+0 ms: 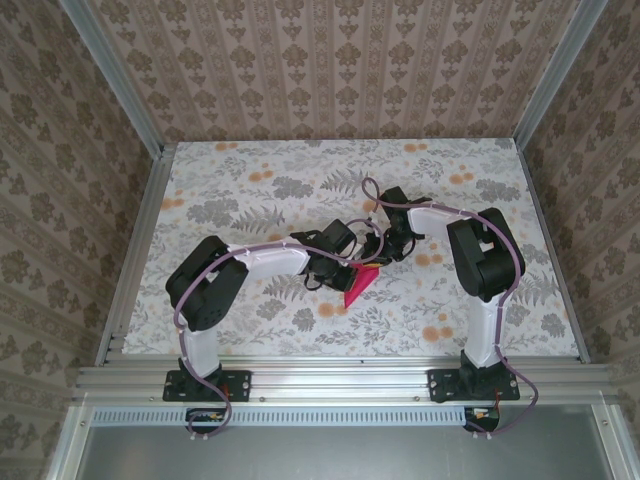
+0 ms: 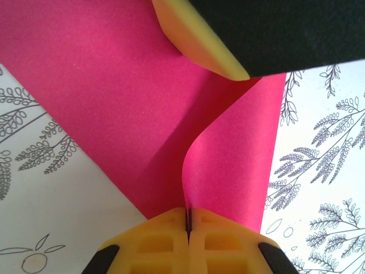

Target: Fold a paper plane with a square sheet of paper (pick it up from the middle)

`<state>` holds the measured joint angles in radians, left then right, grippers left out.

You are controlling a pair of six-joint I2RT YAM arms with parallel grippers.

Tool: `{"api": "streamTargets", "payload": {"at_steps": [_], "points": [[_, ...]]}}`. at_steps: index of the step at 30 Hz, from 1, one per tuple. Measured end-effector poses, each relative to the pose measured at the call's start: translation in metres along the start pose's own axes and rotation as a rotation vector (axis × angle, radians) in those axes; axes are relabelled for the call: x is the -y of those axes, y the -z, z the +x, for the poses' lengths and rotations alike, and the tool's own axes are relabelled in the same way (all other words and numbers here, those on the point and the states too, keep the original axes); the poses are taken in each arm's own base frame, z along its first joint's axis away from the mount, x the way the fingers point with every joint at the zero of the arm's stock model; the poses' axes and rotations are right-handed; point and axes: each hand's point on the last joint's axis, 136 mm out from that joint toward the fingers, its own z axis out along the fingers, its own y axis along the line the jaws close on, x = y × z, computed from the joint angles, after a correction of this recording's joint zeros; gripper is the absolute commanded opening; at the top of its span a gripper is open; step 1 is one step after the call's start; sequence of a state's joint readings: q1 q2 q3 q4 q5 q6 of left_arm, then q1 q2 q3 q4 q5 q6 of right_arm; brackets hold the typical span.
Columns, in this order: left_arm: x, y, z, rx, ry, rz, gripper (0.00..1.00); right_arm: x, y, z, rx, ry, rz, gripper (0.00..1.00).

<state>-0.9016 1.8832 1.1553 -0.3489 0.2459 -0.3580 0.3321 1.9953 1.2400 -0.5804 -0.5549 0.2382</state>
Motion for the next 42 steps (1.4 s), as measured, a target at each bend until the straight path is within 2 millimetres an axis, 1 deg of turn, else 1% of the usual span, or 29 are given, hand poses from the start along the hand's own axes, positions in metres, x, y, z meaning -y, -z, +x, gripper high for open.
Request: {"api": "streamTargets", "payload": {"at_steps": [5, 11, 13, 16, 18, 20, 21, 23, 27, 30, 32, 36, 40, 42], "points": [[-0.001, -0.001, 0.001, -0.005, -0.003, -0.001, 0.02, 0.0, 0.0, 0.0, 0.0, 0.0, -0.002, 0.15], [-0.002, -0.004, 0.003, -0.012, -0.012, -0.003, 0.02, -0.004, 0.006, -0.001, 0.013, -0.017, -0.003, 0.22], [-0.002, -0.004, 0.003, -0.012, -0.012, -0.003, 0.01, -0.007, 0.014, -0.001, 0.033, -0.021, -0.005, 0.24], [-0.002, -0.004, 0.003, -0.012, -0.013, -0.003, 0.02, -0.014, 0.035, -0.003, 0.095, -0.025, -0.011, 0.24], [-0.001, -0.004, 0.002, -0.011, -0.017, -0.001, 0.02, -0.015, 0.051, -0.003, 0.146, -0.034, -0.011, 0.2], [-0.001, -0.004, 0.002, -0.011, -0.02, 0.001, 0.02, -0.016, 0.06, 0.0, 0.183, -0.044, -0.02, 0.14], [-0.001, -0.004, 0.003, -0.012, -0.021, 0.002, 0.02, -0.016, 0.062, 0.002, 0.192, -0.05, -0.025, 0.12], [-0.001, -0.004, 0.003, -0.012, -0.028, 0.003, 0.01, -0.016, 0.059, 0.011, 0.189, -0.063, -0.041, 0.1], [0.0, -0.004, 0.002, -0.014, -0.038, 0.006, 0.01, -0.011, 0.041, 0.035, 0.139, -0.11, -0.064, 0.07], [0.0, -0.004, 0.002, -0.014, -0.042, 0.009, 0.01, -0.014, 0.031, 0.044, 0.117, -0.132, -0.086, 0.06], [0.001, -0.004, 0.002, -0.015, -0.045, 0.01, 0.01, -0.018, 0.029, 0.044, 0.12, -0.136, -0.107, 0.06], [0.001, -0.004, 0.003, -0.017, -0.053, 0.016, 0.01, -0.027, 0.027, 0.037, 0.145, -0.132, -0.138, 0.08], [0.0, -0.003, 0.002, -0.018, -0.059, 0.018, 0.01, -0.028, 0.029, 0.032, 0.162, -0.14, -0.137, 0.1], [0.0, -0.002, 0.002, -0.02, -0.057, 0.017, 0.01, -0.026, 0.03, 0.024, 0.176, -0.142, -0.115, 0.1]]}}
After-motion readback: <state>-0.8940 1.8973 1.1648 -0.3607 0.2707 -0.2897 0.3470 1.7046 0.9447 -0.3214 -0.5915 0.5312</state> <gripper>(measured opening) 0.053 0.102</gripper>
